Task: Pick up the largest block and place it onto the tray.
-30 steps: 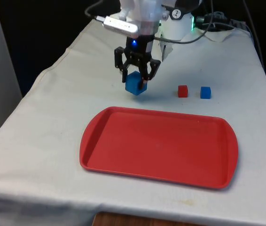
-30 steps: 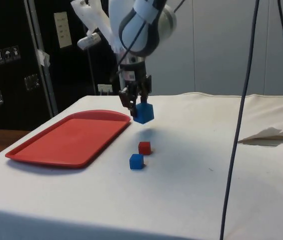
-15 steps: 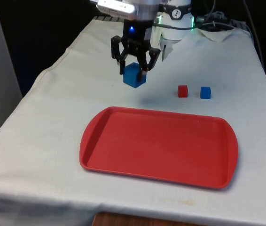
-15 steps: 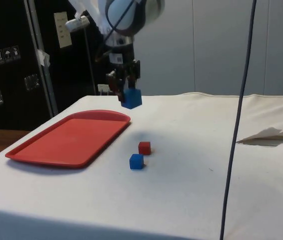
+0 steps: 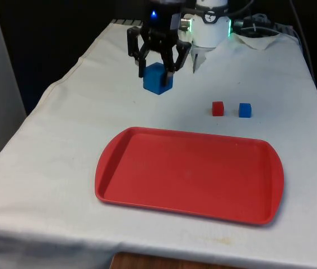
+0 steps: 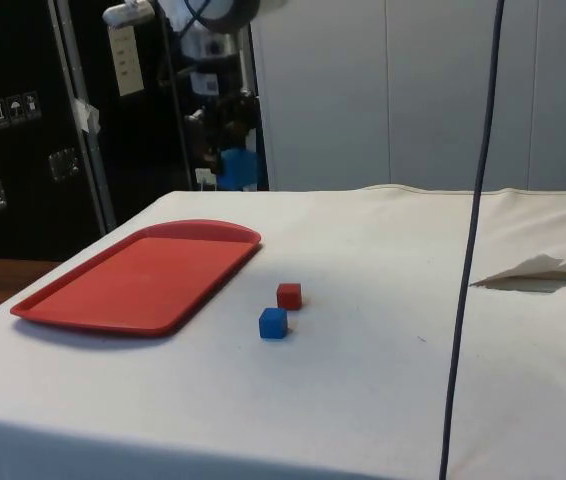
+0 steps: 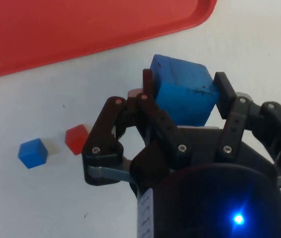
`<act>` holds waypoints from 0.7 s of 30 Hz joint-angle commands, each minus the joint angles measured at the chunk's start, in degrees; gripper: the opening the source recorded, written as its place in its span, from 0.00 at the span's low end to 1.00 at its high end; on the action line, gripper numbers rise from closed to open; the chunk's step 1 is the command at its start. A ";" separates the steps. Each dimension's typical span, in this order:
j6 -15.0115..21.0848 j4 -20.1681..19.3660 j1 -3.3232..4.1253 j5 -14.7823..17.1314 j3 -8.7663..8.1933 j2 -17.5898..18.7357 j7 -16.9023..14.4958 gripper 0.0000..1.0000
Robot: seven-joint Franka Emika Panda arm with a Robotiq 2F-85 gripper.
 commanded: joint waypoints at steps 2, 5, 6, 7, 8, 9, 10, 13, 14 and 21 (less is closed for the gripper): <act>-1.55 2.35 -0.40 0.46 0.23 1.09 -0.17 0.10; -2.01 3.72 -0.57 0.69 0.34 1.83 -0.29 0.10; -2.23 4.35 -0.63 0.80 0.34 2.23 -0.34 0.10; -2.52 5.21 -0.74 1.03 0.40 2.75 -0.40 0.10; -2.92 6.70 -0.92 1.38 0.46 3.78 -0.57 0.10; -2.92 6.70 -0.92 1.38 0.46 3.78 -0.57 0.10; -3.32 8.19 -1.09 1.72 0.52 4.87 -0.74 0.10; -3.04 8.88 -0.74 1.38 0.00 5.61 -0.34 0.10; -3.84 10.31 -1.38 2.29 0.52 6.47 -1.09 0.10; -5.79 16.33 -1.66 3.90 0.63 10.94 -1.43 0.10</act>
